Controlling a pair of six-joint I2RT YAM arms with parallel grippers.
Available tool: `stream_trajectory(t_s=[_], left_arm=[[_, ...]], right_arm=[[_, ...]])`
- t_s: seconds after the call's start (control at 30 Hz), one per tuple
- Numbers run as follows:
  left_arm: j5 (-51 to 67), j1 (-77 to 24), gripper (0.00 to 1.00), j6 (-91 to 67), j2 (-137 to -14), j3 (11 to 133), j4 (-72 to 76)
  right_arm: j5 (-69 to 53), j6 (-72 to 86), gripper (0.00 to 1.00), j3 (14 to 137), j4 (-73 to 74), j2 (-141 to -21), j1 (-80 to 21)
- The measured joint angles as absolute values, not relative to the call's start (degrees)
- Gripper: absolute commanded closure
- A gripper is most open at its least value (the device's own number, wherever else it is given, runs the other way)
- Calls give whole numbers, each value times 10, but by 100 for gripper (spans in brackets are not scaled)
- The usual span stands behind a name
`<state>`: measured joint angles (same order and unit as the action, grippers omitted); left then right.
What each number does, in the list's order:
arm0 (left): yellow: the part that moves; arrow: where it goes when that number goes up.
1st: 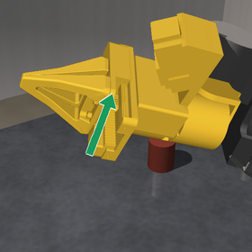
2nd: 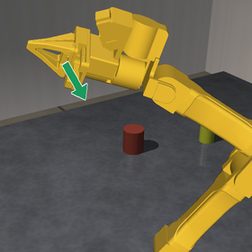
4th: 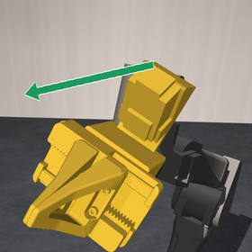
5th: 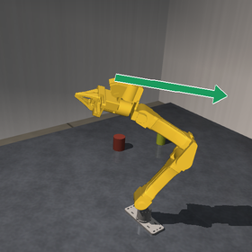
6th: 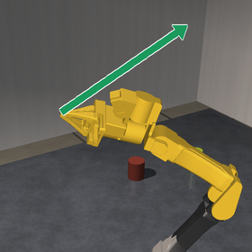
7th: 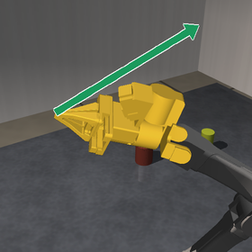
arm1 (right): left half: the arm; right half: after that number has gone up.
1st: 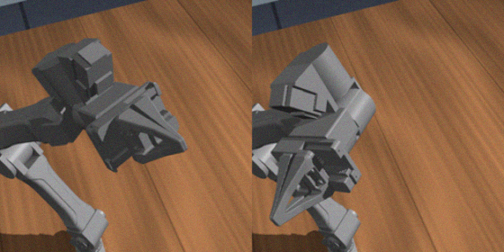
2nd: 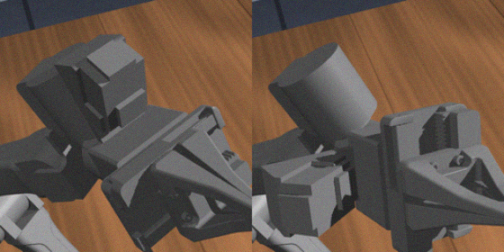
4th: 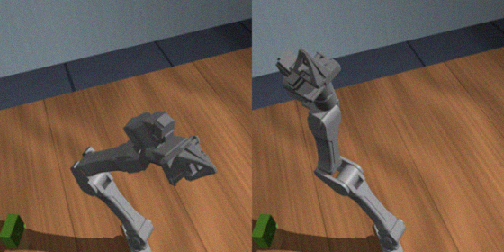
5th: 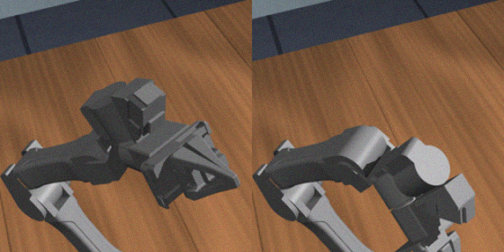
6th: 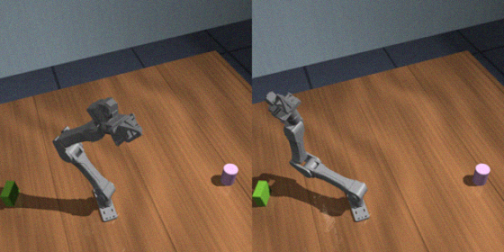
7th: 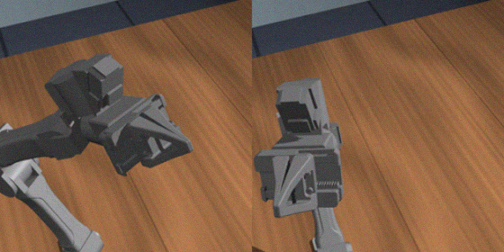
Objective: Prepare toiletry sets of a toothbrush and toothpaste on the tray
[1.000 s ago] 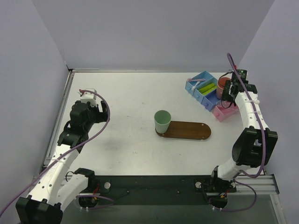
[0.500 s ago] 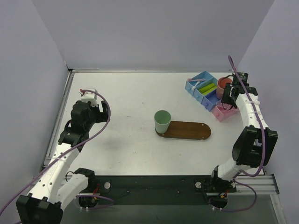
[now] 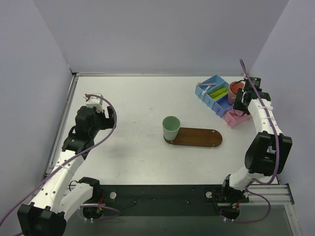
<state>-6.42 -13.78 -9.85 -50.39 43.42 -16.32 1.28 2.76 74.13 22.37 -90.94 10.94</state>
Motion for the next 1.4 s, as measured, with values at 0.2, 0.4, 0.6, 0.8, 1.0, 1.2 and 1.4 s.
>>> stream_trajectory(t_s=[0.2,0.4,0.6,0.8,1.0,1.2,1.4], left_arm=[[-64,-138,9,-98,-505,434,-163],[-64,-138,9,-98,-507,434,-163],[-65,-138,9,-98,-509,434,-163],[-67,-138,9,-98,-509,434,-163],[-69,-138,9,-98,-509,434,-163],[-69,-138,9,-98,-509,434,-163],[-69,-138,9,-98,-507,434,-162]], right_arm=[[9,28,77,740,220,-919,113],[2,29,92,740,216,-926,115],[-2,34,100,738,216,-927,116],[-11,37,100,738,214,-927,116],[-12,43,100,738,215,-927,116],[-11,50,100,735,215,-914,116],[1,63,100,735,217,-847,109]])
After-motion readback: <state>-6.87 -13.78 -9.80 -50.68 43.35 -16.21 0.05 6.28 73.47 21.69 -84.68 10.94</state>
